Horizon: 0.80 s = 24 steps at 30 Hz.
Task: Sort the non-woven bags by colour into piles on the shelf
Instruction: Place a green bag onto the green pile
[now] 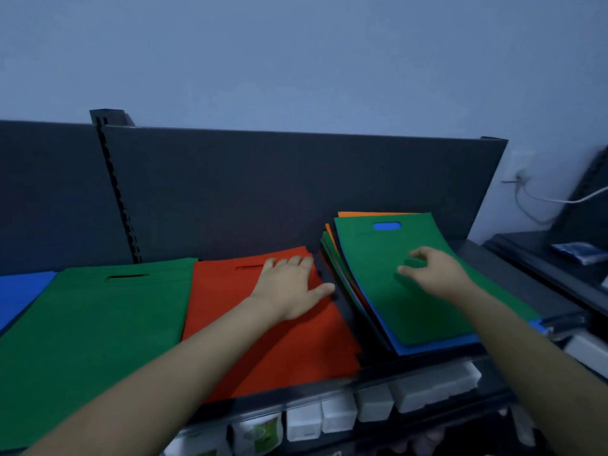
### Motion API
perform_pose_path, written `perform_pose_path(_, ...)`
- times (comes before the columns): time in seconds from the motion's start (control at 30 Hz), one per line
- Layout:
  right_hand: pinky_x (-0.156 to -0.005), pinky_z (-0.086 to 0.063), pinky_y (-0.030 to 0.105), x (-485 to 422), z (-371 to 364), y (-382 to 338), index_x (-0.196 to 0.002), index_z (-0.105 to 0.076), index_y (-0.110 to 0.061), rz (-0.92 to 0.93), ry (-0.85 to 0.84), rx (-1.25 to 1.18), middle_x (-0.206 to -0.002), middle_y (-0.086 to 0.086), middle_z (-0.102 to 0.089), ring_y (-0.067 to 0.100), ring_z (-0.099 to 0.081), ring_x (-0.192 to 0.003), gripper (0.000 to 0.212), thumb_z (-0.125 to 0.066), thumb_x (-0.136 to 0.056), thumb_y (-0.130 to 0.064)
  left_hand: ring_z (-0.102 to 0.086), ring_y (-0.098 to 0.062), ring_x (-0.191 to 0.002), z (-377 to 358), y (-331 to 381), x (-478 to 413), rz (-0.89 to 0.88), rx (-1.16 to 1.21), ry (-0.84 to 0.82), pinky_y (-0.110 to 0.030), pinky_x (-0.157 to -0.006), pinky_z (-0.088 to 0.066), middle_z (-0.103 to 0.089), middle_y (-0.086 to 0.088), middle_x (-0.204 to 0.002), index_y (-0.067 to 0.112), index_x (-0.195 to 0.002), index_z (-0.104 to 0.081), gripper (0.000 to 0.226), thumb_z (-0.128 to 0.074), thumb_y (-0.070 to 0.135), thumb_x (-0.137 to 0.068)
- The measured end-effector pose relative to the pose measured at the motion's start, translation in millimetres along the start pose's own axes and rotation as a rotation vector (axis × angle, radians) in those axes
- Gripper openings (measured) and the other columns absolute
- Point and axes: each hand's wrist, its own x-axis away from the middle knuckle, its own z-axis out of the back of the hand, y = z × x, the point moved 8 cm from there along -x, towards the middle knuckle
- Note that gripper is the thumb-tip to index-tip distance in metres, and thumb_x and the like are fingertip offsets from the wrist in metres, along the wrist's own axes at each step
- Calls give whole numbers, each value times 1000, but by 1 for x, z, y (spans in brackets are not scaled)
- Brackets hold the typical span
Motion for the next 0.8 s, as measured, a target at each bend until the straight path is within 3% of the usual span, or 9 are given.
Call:
perform_pose_path(0.17, -107, -37, 41, -20, 7, 60, -146, -32, -4, -108, -96, 149, -150, 17, -37, 34, -39, -134, 84, -60, -86, -55, -46, -28, -128, -11, 44, -20, 53, 150, -53, -42, -105, -32, -49, -9, -140, 16, -143, -37, 75, -35, 70, -90)
perform_pose_path(0.33, -108, -34, 47, -40, 13, 107, -144, -33, -8, -182, -122, 231, -147, 18, -39, 36, -38, -133, 101, -55, -73, -78, -49, -29, -125, -27, 70, -39, 150, 280, -116, -42, -100, -37, -51, -9, -137, 16, -139, -40, 74, -39, 70, -88)
perform_pose_path(0.5, -107, -38, 43, -50, 8, 112, -143, -38, -11, -102, -173, 133, -146, 11, -44, 31, -42, -132, 104, -60, -67, -79, -49, -31, -124, -36, 78, -46, 266, 401, -84, -42, -102, -40, -50, -13, -136, 15, -141, -36, 78, -48, 69, -85)
perform_pose_path(0.67, -109, -36, 45, -45, -6, 102, -149, -31, -12, -35, -200, 148, -150, 13, -35, 31, -38, -135, 108, -51, -70, -83, -46, -31, -126, -38, 76, -48, 369, 576, 18, -35, -101, -38, -45, -14, -138, 11, -137, -36, 74, -68, 50, -82)
perform_pose_path(0.8, -109, -36, 44, -39, -10, 88, -150, -29, -14, 3, -202, 129, -152, 10, -35, 30, -37, -137, 103, -52, -74, -79, -40, -33, -131, -30, 62, -48, 426, 496, 176, -39, -107, -35, -40, -15, -144, 6, -144, -30, 86, -71, 45, -80)
